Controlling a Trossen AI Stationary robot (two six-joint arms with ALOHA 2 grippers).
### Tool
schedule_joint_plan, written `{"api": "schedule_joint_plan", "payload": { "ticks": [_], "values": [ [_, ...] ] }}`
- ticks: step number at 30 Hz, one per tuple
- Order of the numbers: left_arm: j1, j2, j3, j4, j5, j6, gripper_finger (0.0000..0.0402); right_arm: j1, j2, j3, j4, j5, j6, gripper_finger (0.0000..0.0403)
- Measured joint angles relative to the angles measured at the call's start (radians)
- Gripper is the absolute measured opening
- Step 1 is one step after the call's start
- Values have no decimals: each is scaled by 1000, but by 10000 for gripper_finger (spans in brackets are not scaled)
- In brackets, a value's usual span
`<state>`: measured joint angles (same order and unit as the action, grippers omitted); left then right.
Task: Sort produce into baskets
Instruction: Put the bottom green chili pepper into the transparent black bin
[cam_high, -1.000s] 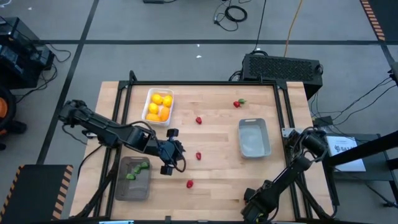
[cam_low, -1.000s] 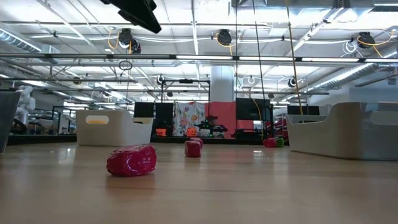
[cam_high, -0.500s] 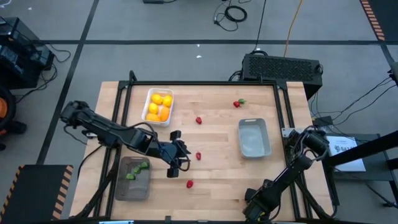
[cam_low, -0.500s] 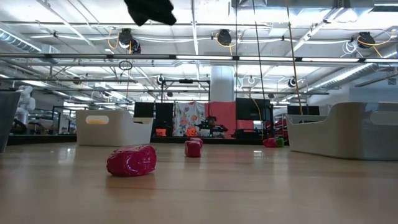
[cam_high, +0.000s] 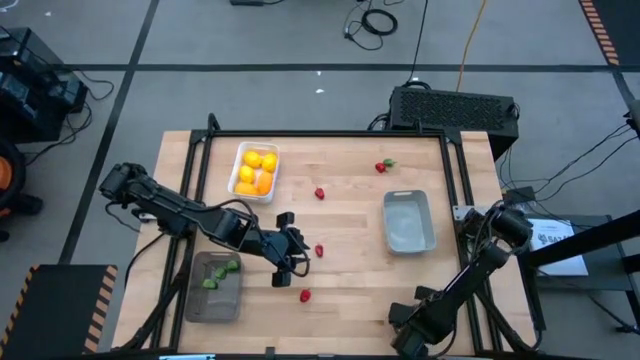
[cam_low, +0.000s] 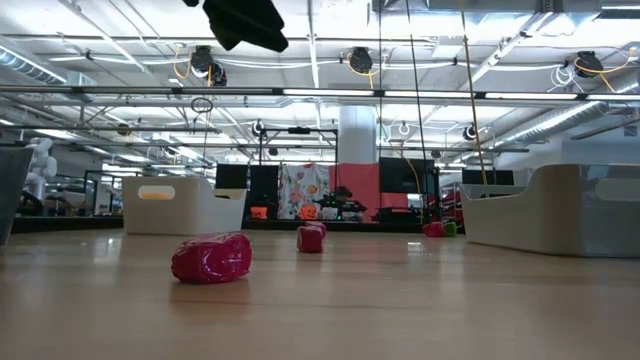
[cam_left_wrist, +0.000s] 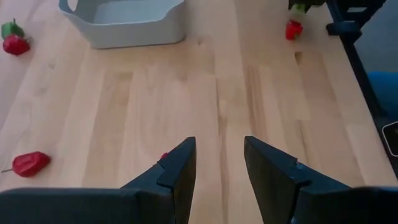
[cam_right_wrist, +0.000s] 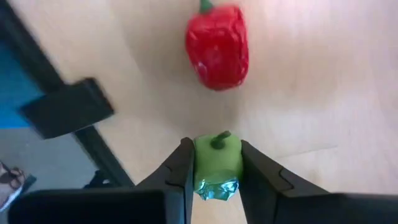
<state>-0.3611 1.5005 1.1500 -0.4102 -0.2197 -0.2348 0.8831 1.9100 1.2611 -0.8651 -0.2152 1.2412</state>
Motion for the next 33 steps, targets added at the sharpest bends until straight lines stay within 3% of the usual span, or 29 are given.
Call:
{"api": "schedule_joint_plan", "payload": {
  "ticks": [4,8,15,20,25,29,33],
  "values": [
    [-6,-10,0,-33,4,5,144,0,-55,1,-1,69,-1,88],
    [-10,-38,0,-164,8,-20,144,-19,-106,2,28,221,-54,88],
    [-10,-131,0,-460,7,-105,144,-110,-118,2,326,453,-369,88],
    [-11,-222,0,-685,-58,-228,144,-209,-89,2,704,479,-719,88],
    [-22,-294,0,-751,-124,-283,144,-295,-62,4,1045,477,-993,88],
    [-26,-323,0,-750,-216,-236,144,-359,-58,4,1206,475,-1127,88],
    [-21,-339,0,-730,-368,-122,144,-413,-58,4,1242,475,-1196,89]
  ]
}}
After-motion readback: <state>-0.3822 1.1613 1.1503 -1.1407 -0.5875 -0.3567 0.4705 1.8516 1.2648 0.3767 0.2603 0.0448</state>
